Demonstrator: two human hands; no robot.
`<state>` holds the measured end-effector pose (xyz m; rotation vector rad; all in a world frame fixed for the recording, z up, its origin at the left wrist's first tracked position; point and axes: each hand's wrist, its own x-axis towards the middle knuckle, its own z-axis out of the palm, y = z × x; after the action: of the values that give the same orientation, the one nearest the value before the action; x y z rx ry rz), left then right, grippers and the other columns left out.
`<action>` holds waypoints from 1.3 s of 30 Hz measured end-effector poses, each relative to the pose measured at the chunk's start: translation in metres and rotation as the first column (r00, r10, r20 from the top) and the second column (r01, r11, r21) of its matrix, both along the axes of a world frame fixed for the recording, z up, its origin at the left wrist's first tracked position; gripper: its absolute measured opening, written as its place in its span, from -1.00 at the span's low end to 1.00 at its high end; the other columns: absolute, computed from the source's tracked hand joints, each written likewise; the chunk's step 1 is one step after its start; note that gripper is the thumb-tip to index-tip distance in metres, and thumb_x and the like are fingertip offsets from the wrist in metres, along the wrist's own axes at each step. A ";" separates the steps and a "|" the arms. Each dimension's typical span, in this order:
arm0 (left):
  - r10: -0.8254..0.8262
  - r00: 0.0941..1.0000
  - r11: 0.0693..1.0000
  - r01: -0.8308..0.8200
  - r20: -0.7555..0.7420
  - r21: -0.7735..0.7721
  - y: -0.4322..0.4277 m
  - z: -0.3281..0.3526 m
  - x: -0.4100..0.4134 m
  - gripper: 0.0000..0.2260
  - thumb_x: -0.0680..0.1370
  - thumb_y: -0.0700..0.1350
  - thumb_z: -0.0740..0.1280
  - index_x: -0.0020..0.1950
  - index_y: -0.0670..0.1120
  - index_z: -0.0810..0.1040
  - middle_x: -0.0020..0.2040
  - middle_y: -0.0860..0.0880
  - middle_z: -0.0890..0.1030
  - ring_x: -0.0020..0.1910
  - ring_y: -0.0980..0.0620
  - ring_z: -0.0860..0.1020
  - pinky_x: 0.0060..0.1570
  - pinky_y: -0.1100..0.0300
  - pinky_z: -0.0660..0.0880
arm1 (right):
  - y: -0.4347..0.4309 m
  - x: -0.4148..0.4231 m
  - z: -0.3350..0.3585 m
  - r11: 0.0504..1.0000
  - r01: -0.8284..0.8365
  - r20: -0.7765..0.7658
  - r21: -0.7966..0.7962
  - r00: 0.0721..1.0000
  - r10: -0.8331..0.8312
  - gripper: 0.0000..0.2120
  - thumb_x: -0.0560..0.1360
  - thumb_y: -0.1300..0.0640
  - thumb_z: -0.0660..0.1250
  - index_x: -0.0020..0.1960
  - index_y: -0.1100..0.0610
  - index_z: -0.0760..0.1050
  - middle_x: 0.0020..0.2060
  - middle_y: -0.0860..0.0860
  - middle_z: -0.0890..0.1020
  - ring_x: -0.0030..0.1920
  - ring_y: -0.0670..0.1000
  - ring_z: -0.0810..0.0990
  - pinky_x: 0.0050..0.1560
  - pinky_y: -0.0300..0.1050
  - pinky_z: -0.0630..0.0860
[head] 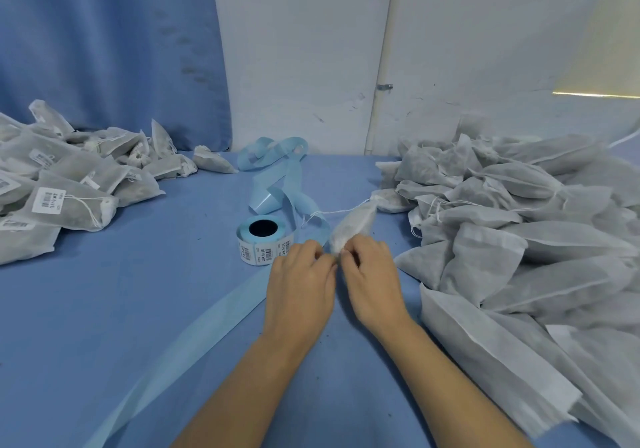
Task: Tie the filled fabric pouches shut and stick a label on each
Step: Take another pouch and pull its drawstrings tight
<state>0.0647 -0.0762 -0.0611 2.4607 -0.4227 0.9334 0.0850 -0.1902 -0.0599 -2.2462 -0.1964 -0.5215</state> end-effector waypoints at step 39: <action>-0.255 0.882 0.908 0.077 -0.397 -0.412 0.002 -0.010 0.007 -0.85 0.65 -0.02 0.13 -0.02 0.01 0.46 -0.17 0.03 0.62 -0.12 0.02 0.58 -0.06 -0.01 0.48 | 0.000 -0.006 -0.007 0.980 0.088 0.129 0.179 0.985 -0.112 -0.83 0.50 0.22 0.38 0.02 0.03 0.68 -0.15 -0.22 0.63 0.01 -0.06 0.48 -0.02 -0.51 0.30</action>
<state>0.0721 -0.0742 -0.0716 2.1368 -0.2565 0.3175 0.0793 -0.1900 -0.0669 -2.0594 -0.1043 -0.7226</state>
